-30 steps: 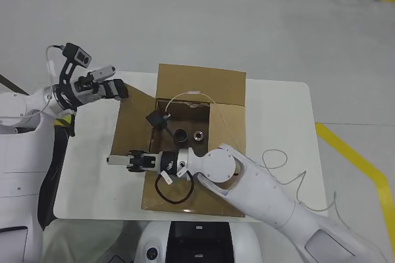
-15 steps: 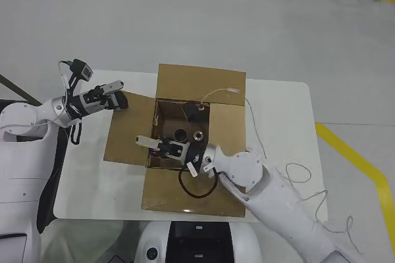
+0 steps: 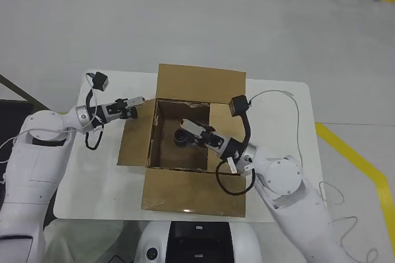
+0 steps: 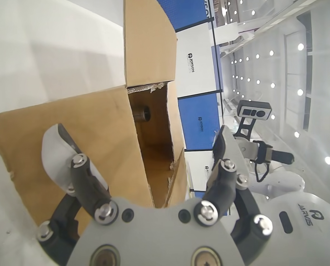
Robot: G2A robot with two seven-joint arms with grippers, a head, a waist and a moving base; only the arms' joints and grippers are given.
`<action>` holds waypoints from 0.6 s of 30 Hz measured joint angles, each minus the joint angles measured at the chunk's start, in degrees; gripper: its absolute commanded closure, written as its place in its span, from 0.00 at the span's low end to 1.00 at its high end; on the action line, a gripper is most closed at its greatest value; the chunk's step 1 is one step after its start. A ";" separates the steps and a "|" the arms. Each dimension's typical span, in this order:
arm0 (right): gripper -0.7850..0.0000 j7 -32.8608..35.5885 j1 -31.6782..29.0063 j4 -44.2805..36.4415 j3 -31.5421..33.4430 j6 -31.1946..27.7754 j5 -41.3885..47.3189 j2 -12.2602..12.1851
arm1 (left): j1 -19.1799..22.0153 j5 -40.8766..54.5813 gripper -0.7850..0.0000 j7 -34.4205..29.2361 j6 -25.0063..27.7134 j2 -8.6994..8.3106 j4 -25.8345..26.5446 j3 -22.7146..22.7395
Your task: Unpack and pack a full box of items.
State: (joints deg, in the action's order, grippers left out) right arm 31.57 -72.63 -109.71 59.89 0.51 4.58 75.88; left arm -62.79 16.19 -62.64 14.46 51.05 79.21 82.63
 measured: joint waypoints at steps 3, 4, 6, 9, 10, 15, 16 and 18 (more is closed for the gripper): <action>0.00 0.23 -1.27 -0.57 1.21 -0.47 -0.07 -0.31 | -0.09 -0.32 0.00 0.03 0.07 0.00 0.01 -0.31; 0.00 0.44 -1.78 -0.97 1.62 -0.47 -0.14 -0.44 | -0.08 -0.82 0.00 0.07 0.34 -0.05 0.10 -0.27; 0.00 0.78 -2.40 -1.51 2.07 -0.30 -0.22 -0.60 | -0.28 -1.96 0.00 0.28 1.40 -0.16 0.50 -0.04; 0.00 1.28 -3.07 -2.25 2.52 0.27 -0.30 -0.80 | -1.27 -0.72 0.00 -0.24 2.55 -0.42 1.38 1.46; 0.00 1.36 -3.26 -2.50 2.63 0.46 -0.33 -0.86 | -1.71 0.08 0.00 -0.33 2.71 -0.57 1.92 2.42; 0.00 0.69 -3.99 -3.28 2.86 1.00 -0.64 -1.02 | -3.63 4.96 0.00 -1.68 2.01 -1.16 5.57 6.81; 0.00 0.52 -4.17 -3.44 2.90 1.27 -0.79 -1.06 | -4.02 6.19 0.00 -2.09 1.66 -1.29 6.63 7.84; 0.00 0.43 -4.41 -3.67 3.01 1.92 -1.00 -1.14 | -4.47 7.60 0.00 -2.40 1.13 -1.45 8.25 9.13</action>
State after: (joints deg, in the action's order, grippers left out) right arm 31.99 -77.04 -113.38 62.90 2.43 3.59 74.75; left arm -67.27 23.79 -65.03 15.59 49.60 87.47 91.76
